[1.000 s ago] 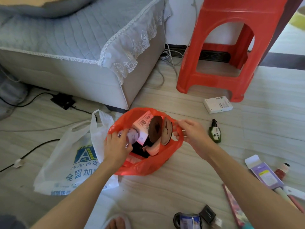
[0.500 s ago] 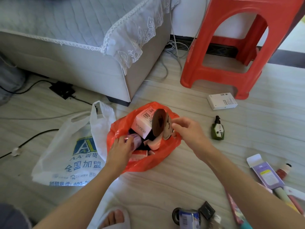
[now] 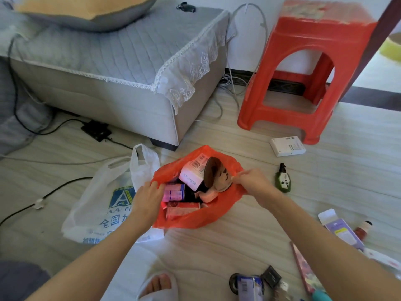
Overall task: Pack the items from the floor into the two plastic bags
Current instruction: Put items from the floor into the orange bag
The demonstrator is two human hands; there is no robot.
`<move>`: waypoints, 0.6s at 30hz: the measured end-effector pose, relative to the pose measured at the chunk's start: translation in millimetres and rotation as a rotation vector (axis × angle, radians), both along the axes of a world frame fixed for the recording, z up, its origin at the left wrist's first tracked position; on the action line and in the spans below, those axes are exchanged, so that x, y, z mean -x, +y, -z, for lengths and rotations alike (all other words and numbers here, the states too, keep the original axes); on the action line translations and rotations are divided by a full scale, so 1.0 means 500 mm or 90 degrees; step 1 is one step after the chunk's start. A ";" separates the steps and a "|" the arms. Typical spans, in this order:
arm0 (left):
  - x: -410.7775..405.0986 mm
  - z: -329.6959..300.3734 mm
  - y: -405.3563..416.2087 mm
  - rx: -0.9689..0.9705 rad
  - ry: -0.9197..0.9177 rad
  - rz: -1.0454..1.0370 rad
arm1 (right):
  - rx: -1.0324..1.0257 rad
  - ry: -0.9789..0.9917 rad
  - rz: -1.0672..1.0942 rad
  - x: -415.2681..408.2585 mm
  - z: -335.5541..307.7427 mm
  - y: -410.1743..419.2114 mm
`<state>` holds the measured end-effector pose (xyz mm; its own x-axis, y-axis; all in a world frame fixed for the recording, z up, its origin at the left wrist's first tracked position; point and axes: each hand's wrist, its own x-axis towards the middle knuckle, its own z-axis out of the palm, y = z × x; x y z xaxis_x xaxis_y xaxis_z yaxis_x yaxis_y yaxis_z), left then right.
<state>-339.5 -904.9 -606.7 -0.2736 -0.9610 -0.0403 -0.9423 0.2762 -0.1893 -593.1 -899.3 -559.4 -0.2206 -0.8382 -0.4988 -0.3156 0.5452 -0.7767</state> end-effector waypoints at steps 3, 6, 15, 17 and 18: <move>-0.007 -0.022 -0.008 -0.098 -0.046 -0.038 | 0.080 -0.095 0.031 -0.031 -0.031 -0.010; -0.020 -0.041 -0.026 -0.134 0.154 -0.128 | 0.149 -0.091 0.069 -0.039 -0.051 -0.025; -0.072 -0.168 -0.038 -0.276 0.836 -0.289 | 0.277 -0.064 0.130 -0.032 -0.092 -0.082; -0.066 -0.156 -0.029 -0.320 0.800 -0.327 | 0.246 -0.026 0.106 -0.024 -0.081 -0.072; -0.061 -0.152 -0.028 -0.336 0.760 -0.329 | 0.225 -0.006 0.082 -0.023 -0.076 -0.064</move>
